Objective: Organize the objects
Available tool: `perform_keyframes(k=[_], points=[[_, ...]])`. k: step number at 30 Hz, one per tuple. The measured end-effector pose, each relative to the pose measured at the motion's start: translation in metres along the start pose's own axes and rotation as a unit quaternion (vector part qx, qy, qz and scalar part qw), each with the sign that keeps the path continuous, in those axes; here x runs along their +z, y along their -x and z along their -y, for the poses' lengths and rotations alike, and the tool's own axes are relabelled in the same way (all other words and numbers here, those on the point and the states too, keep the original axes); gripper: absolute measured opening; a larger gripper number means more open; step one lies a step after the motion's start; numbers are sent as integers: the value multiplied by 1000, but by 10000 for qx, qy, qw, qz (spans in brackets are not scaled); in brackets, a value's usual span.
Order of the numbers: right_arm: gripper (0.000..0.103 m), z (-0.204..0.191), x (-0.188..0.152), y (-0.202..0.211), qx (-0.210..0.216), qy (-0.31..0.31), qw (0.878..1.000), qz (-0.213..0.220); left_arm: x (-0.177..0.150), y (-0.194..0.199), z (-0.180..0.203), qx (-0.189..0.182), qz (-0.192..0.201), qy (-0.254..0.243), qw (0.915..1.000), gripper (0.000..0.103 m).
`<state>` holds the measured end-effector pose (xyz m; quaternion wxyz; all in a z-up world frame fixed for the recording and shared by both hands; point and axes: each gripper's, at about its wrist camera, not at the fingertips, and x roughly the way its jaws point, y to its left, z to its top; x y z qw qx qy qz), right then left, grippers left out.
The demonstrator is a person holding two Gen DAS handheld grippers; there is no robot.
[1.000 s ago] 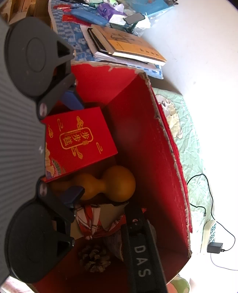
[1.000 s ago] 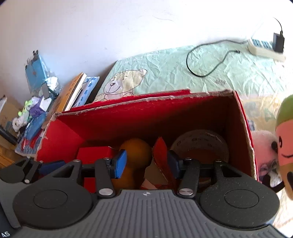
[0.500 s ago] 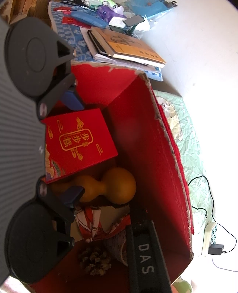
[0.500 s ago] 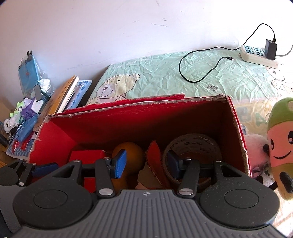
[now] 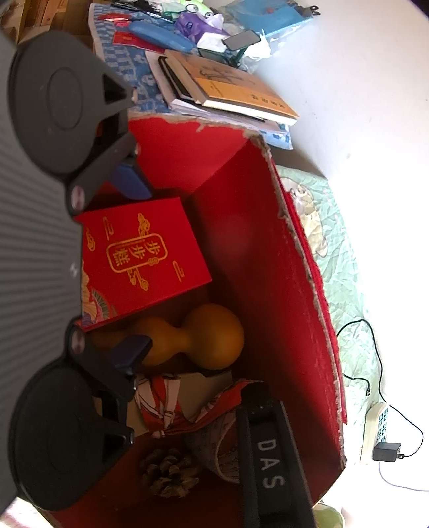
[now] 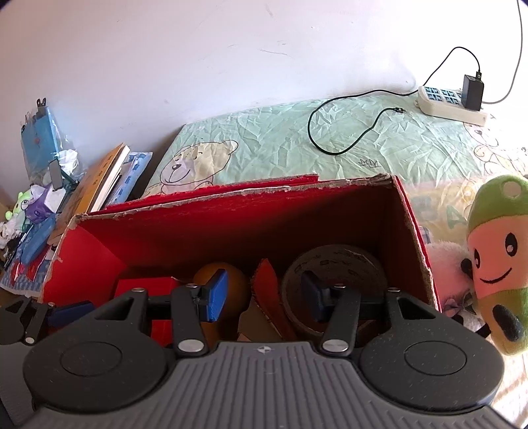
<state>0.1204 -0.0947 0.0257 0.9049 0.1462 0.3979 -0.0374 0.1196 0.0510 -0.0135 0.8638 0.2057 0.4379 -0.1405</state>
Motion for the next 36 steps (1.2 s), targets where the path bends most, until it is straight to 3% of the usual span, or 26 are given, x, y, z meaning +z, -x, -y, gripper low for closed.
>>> perform_keyframes(k=[17, 20, 24, 27, 34, 36], points=[[53, 1, 0, 8, -176, -8, 9997, 165, 3, 3, -1, 47, -58, 99, 9999, 88], [49, 9, -1, 16, -158, -272, 9992, 264, 3, 14, -6, -52, -8, 296, 9995, 88], [48, 11, -9, 35, -188, -338, 9985, 376, -1, 38, -5, 187, 193, 378, 9989, 88], [48, 6, -14, 53, -291, -222, 9981, 495, -4, 56, -9, 98, 248, 557, 9981, 88], [49, 1, -24, 90, -98, -233, 9979, 593, -14, 90, -16, -90, 249, 915, 9955, 89], [51, -2, -28, 100, 16, -234, 9978, 621, -19, 95, -16, -166, 191, 976, 9949, 95]])
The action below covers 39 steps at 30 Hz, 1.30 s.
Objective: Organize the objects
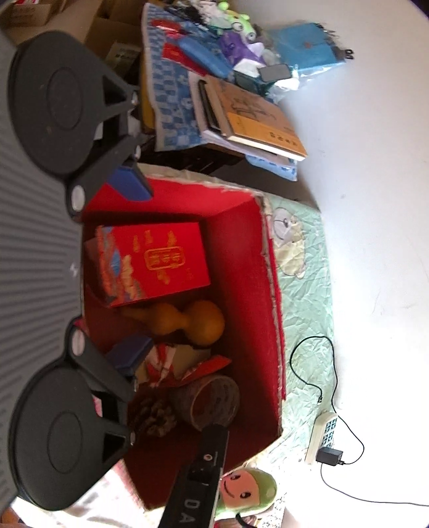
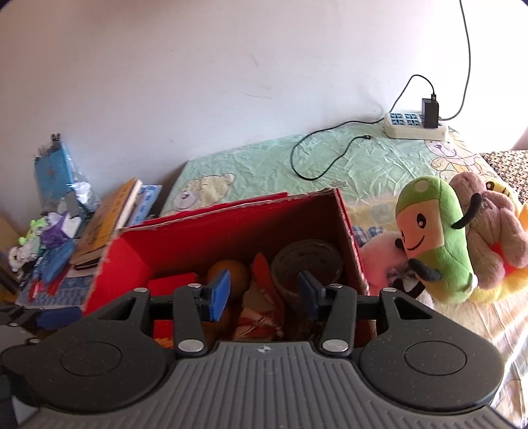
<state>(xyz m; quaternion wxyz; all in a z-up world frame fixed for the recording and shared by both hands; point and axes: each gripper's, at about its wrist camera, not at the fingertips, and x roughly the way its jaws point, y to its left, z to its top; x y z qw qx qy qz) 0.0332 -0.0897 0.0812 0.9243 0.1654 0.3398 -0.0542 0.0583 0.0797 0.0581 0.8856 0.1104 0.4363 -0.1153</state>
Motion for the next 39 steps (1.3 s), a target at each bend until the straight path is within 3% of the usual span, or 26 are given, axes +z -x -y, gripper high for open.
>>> perform_keyframes(k=[2, 7, 12, 16, 26, 39], points=[[56, -2, -2, 9, 104, -14, 9999, 49, -5, 8, -1, -63, -3, 71, 10000, 95], [56, -6, -11, 26, 31, 113, 9998, 151, -17, 32, 4, 114, 297, -27, 9995, 96], [59, -5, -19, 39, 38, 69, 9998, 197, -27, 38, -2, -59, 203, 136, 9997, 98], [62, -8, -27, 45, 16, 95, 9998, 179, -36, 37, -8, 72, 175, 343, 9992, 101], [61, -11, -46, 51, 45, 171, 9998, -63, -54, 25, -5, 373, -144, 270, 9988, 101], [63, -15, -64, 44, -86, 276, 9982, -531, -64, 2, -3, 271, -861, 214, 9957, 101]])
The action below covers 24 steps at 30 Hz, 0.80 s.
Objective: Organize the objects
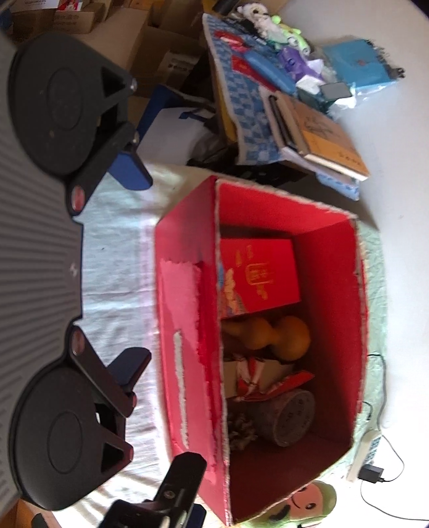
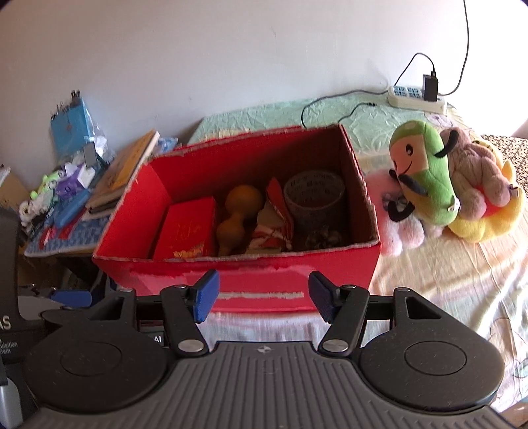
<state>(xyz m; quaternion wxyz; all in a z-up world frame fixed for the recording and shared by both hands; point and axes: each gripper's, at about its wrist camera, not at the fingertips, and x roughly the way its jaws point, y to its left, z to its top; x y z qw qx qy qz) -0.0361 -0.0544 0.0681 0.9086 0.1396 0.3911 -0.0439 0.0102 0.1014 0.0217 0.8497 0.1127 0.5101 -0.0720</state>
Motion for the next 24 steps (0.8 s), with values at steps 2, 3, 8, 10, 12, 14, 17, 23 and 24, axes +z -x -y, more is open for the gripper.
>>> perform_keyframes(k=[2, 3, 8, 10, 12, 14, 17, 23, 24], points=[[63, 1, -1, -2, -6, -30, 10000, -84, -1, -4, 0, -43, -120, -15, 9999, 101], [63, 1, -2, -3, -11, -44, 9999, -123, -1, -6, 1, -57, -169, -31, 9998, 101], [63, 2, -4, -7, -64, -84, 9995, -300, -3, -13, 3, -154, -369, -64, 9992, 101], [64, 1, -5, -8, -93, -62, 9994, -324, -3, -14, 4, -165, -390, -62, 9991, 101], [67, 1, -5, -8, -131, -52, 9993, -350, -3, -15, 5, -175, -413, -66, 9990, 101], [68, 1, -6, -9, -165, -50, 9992, -364, -3, -17, 7, -174, -459, -84, 9988, 101], [71, 2, -5, -10, -185, -59, 9991, -378, -3, -19, 7, -180, -525, -88, 9984, 101], [74, 3, -6, -16, -285, -46, 9983, -505, -4, -23, 7, -154, -618, -81, 9979, 101], [74, 3, -6, -16, -288, -46, 9982, -527, -4, -24, 7, -146, -633, -75, 9979, 101]])
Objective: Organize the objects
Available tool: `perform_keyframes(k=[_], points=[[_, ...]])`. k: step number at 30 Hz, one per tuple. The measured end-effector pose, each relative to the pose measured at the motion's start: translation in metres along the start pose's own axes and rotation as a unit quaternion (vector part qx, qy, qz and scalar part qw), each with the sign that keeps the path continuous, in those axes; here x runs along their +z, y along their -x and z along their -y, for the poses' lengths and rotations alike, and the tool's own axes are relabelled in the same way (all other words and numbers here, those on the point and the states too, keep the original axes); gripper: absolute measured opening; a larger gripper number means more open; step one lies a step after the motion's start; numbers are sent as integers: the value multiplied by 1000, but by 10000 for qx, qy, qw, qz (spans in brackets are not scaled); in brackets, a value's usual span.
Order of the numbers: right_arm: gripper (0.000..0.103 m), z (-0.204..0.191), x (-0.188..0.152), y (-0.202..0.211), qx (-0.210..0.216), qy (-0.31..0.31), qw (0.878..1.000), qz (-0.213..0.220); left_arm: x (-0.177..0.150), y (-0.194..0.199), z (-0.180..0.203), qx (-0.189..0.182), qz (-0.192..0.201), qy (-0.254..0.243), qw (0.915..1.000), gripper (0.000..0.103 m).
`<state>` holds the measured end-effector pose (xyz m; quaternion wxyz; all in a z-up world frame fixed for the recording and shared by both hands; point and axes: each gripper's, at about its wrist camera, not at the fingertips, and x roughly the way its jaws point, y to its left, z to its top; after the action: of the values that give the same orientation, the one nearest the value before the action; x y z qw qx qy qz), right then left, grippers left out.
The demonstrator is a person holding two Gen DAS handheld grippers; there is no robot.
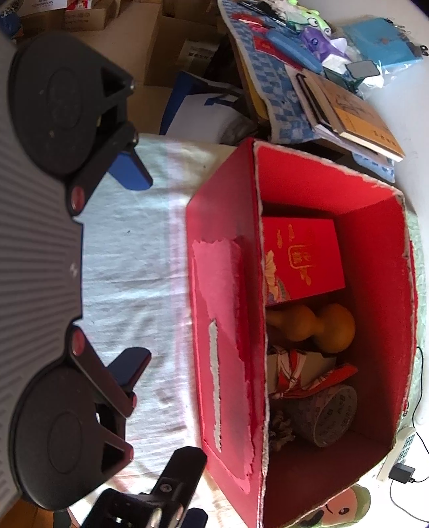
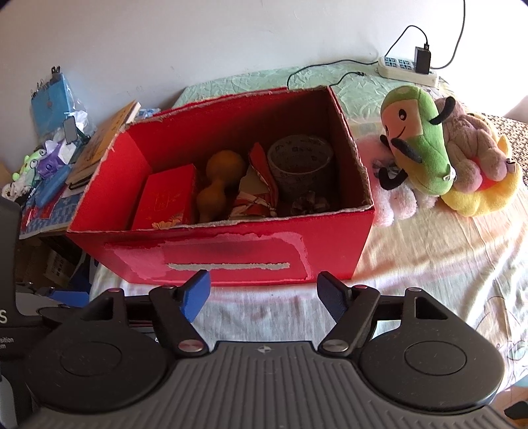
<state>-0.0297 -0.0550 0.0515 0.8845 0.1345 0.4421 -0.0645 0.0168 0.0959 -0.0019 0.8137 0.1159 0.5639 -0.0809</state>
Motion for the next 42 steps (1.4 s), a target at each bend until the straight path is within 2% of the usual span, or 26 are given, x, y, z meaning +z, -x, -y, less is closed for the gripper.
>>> perform_keyframes(k=[14, 21, 26, 31, 42], points=[[75, -9, 5, -10, -75, 56, 9997, -232, -1, 10, -13, 198, 198, 146, 9995, 101], [75, -14, 10, -6, 51, 167, 9994, -283, 1, 32, -21, 367, 573, 166, 9975, 101], [75, -15, 19, 10, 103, 303, 9994, -148, 8, 55, -24, 533, 946, 132, 9940, 101], [75, -15, 27, 28, 158, 428, 9990, 1, 15, 70, -24, 493, 1166, 101, 9919, 101], [75, -5, 53, 49, 50, 302, 9980, 555, 33, 82, -15, 490, 1475, 87, 9878, 101]])
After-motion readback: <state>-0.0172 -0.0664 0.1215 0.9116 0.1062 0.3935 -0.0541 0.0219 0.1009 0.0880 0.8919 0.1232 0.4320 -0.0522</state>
